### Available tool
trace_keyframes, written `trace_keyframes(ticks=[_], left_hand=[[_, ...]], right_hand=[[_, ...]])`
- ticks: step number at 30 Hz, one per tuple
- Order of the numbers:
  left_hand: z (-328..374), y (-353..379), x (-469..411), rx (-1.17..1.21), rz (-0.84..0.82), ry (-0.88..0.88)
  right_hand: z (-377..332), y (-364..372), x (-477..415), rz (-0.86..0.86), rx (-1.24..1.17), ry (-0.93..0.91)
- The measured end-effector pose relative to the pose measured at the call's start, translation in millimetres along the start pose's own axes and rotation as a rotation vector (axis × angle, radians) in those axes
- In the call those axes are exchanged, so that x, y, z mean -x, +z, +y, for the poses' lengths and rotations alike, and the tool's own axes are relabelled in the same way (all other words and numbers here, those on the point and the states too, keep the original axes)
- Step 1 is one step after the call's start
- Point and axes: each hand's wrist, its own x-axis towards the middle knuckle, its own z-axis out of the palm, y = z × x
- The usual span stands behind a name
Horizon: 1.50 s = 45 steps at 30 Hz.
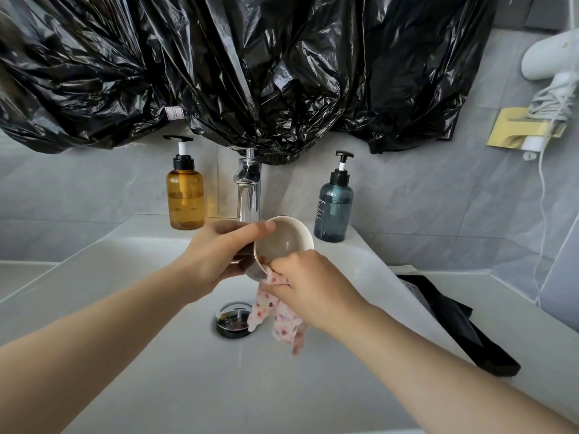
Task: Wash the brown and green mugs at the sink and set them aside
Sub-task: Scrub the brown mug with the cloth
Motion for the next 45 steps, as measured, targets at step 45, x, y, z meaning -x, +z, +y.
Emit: trace_keyframes(ticks=[45], left_hand=[[-0.7, 2.9, 4.9, -0.071, 0.001, -0.003]], right_hand=[[-13.6, 1.1, 4.5, -0.005, -0.333, 0.062]])
